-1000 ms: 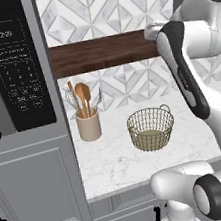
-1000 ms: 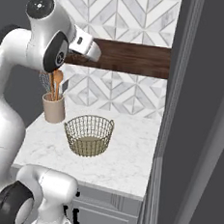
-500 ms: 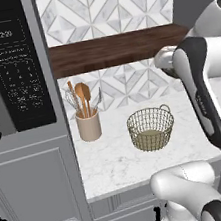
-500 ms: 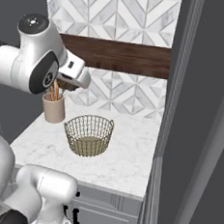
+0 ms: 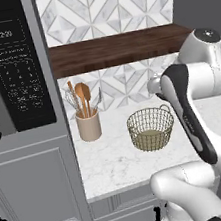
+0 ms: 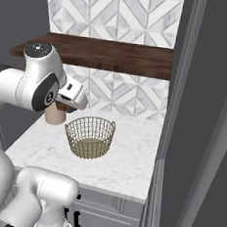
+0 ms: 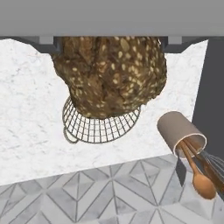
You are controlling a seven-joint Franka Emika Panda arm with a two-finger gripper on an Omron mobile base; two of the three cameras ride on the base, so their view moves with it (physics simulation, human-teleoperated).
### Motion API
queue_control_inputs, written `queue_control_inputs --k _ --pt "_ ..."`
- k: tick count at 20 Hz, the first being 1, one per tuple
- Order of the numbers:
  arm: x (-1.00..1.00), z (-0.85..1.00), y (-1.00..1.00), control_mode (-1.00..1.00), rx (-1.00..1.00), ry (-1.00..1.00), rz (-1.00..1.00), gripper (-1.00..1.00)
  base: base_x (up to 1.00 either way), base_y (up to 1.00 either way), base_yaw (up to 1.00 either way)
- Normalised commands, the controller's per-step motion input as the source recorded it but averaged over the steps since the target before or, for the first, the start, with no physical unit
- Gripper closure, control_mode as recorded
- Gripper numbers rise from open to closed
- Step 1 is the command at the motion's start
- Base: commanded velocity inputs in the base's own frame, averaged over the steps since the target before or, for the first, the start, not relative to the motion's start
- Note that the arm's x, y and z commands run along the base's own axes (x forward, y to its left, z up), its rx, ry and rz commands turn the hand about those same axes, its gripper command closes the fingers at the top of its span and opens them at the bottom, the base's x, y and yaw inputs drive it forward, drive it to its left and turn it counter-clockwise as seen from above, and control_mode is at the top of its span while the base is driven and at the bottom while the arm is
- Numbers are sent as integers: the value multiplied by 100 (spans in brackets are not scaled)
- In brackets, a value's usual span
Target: Open the cabinet, pick up the bread from the cabinet and place it in the basket. Then move the basket to the dining counter.
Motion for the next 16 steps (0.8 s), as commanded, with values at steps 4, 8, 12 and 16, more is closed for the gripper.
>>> queue_control_inputs --k 4,8,12,16 --pt "54 -84 0 -100 -7 14 0 100 0 0 0" --pt "71 -68 0 -100 -5 11 0 100 0 0 0" --pt "53 -47 -4 -100 0 10 0 100 0 0 0" --pt "41 -42 -9 -100 0 14 0 100 0 0 0"
